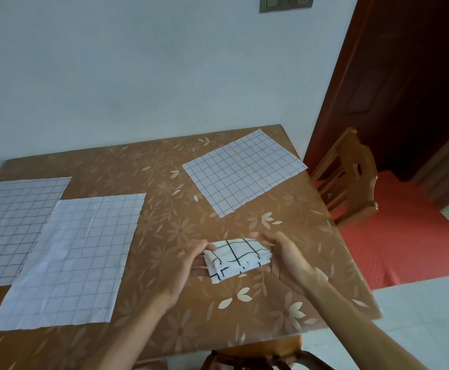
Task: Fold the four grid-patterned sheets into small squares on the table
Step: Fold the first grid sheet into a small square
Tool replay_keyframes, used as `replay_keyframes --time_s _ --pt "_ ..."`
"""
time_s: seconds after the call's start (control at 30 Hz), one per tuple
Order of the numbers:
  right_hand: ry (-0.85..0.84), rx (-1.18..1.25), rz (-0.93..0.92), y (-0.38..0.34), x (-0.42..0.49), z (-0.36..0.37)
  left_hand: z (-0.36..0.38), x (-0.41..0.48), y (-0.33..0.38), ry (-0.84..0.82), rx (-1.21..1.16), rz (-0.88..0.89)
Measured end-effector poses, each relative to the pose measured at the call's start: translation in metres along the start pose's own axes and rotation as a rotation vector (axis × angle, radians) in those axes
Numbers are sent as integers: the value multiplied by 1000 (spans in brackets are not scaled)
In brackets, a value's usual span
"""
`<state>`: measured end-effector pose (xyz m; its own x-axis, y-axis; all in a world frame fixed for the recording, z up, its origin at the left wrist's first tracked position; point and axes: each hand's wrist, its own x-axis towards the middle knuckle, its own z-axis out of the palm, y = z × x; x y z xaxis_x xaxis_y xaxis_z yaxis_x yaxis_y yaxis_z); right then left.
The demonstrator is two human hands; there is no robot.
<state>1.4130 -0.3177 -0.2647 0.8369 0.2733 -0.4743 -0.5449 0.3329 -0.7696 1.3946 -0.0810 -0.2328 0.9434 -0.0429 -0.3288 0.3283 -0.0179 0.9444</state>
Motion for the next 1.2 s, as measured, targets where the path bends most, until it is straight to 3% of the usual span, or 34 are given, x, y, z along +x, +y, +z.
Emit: replay_keyframes --time_s 0.23,0.37,0.43,0.5,0.6,0.73,0.87,1.1,1.2 --pt "23 -235 -20 7 2 -3 13 0 -9 74 27 73" --pt "24 -372 -70 7 3 -11 10 0 -12 -88 97 -63" --pt "-19 -443 -72 3 2 -14 8 -2 -7 -210 185 -141" --pt "-102 -521 -50 0 1 -16 11 -4 -4 -232 252 -196" --pt "-123 -477 -28 1 1 -12 18 -4 -14 -201 209 -166" --pt "-138 -305 83 13 -4 -5 25 -9 -35 -9 108 -109" --pt "-171 -435 115 34 -5 -2 22 -15 -58 45 65 -156" --pt "-105 -473 143 74 11 -3 -1 -11 -91 -18 42 -334" --pt "-71 -464 188 97 14 -2 -13 -5 -112 -56 175 -324"
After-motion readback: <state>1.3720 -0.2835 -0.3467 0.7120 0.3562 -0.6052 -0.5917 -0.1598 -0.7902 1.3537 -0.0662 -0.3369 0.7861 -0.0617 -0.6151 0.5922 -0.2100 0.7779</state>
